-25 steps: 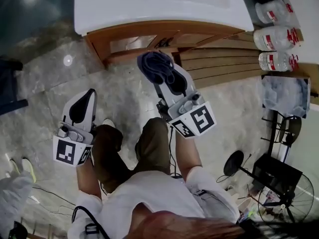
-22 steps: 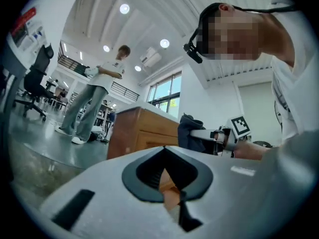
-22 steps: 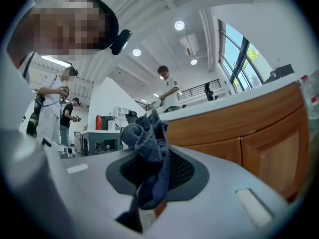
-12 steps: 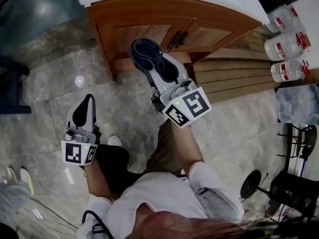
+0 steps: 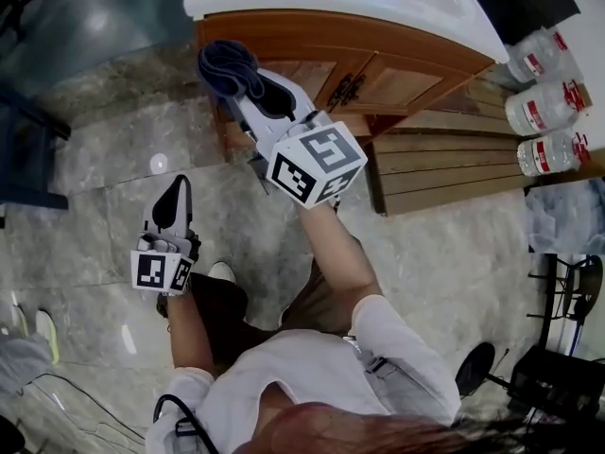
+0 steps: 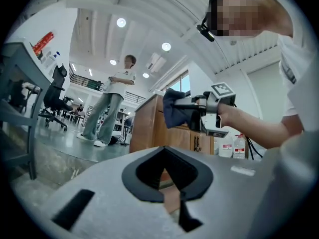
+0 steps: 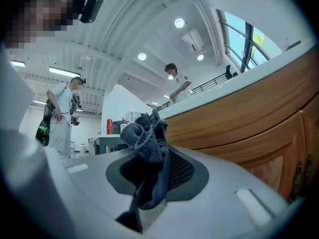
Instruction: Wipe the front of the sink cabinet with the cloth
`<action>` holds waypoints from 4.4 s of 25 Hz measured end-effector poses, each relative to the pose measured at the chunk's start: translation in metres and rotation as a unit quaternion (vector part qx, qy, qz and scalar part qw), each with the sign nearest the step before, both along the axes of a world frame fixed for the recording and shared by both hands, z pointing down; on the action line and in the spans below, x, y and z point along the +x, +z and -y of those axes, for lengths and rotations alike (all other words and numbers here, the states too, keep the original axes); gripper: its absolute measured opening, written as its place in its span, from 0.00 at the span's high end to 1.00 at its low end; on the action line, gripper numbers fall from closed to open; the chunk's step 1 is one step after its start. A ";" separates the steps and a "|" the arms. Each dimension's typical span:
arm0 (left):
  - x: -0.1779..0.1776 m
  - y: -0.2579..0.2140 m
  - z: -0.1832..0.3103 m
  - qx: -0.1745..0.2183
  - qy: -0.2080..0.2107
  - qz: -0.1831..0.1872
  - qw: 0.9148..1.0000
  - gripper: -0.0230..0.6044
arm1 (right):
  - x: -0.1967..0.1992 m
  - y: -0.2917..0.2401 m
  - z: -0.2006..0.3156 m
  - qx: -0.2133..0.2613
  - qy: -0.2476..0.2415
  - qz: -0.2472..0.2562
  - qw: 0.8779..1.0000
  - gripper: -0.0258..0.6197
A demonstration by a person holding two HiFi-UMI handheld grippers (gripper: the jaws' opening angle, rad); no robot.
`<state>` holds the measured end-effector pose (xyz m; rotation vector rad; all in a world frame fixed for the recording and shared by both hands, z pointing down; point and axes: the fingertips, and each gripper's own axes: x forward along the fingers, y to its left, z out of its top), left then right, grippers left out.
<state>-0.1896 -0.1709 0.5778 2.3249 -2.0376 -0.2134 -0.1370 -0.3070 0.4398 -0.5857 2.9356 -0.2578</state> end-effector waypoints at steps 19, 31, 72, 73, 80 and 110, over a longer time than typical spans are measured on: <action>-0.008 0.012 0.003 -0.001 -0.006 0.048 0.999 0.96 | 0.192 0.007 0.147 -0.028 0.245 -0.012 0.969 0.81; 0.003 0.009 0.005 0.002 -0.001 0.051 0.999 0.96 | 0.374 0.009 0.230 -0.058 0.401 -0.015 0.914 0.81; -0.003 0.019 0.028 -0.024 -0.020 0.054 0.998 0.96 | -0.035 0.115 0.031 -0.032 0.074 0.004 0.997 0.81; -0.004 0.019 0.027 -0.025 -0.021 0.055 0.998 0.96 | -0.036 0.115 0.034 -0.033 0.077 0.005 0.996 0.81; -0.006 0.021 0.030 -0.028 -0.018 0.060 0.998 0.96 | 0.008 0.117 0.057 -0.022 0.117 0.001 0.993 0.81; 0.005 0.020 0.024 -0.031 -0.003 0.070 0.997 0.96 | 0.342 0.136 0.214 -0.050 0.408 -0.036 0.911 0.81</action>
